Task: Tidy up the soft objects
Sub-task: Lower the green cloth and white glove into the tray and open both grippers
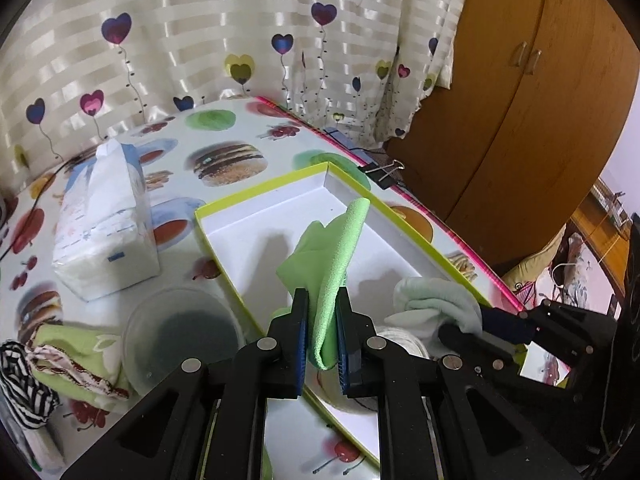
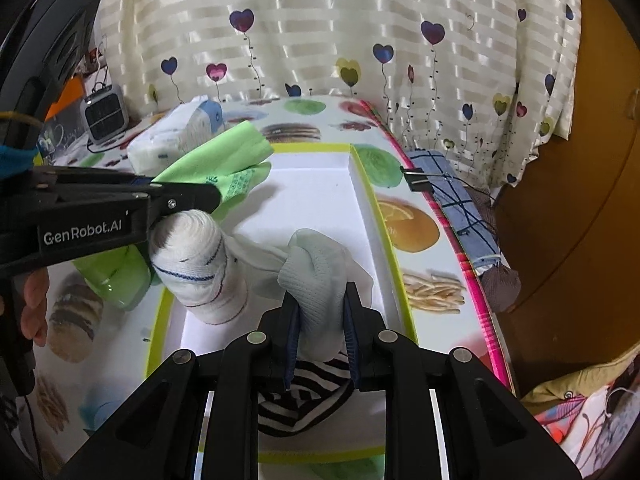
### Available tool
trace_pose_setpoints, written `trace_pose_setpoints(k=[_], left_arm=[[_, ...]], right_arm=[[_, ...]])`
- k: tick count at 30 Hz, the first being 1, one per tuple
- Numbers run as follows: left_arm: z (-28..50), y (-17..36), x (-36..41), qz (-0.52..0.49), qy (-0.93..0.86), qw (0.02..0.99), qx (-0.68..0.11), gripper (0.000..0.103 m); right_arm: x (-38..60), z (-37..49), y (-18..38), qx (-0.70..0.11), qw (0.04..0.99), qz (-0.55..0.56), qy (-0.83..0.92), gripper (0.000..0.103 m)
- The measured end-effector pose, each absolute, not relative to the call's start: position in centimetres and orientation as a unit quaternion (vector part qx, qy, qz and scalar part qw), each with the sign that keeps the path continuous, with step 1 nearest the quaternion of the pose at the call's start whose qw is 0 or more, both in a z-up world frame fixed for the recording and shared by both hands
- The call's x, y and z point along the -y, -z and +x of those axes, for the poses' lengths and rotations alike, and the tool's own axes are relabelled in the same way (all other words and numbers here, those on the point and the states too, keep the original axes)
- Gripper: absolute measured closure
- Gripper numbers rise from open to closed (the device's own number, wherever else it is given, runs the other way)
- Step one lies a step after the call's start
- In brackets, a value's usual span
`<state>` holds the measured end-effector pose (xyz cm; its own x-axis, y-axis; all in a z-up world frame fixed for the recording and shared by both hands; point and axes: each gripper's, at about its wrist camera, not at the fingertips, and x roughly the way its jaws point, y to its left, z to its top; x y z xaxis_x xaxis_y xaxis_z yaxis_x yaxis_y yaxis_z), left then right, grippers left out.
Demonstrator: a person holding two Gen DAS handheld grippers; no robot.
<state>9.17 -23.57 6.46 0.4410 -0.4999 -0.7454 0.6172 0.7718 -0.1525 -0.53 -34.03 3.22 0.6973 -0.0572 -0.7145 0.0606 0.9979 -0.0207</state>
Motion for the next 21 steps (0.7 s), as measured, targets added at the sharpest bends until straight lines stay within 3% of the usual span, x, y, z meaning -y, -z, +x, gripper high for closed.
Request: trace_pose_setpoints(k=[7,21], left_arm=[[9.5,-6.3,23.5,0.069,0.324,0.846,-0.416,0.073],[8.7,-6.6,22.7,0.075,0.312,0.851,-0.416,0.061]], right_arm=[[34.0,-0.6,-3.0,-0.388,0.921,0.001,0.034,0.08],[33.7,-1.7,-3.8,-0.373,0.927,-0.001,0.049,0.075]])
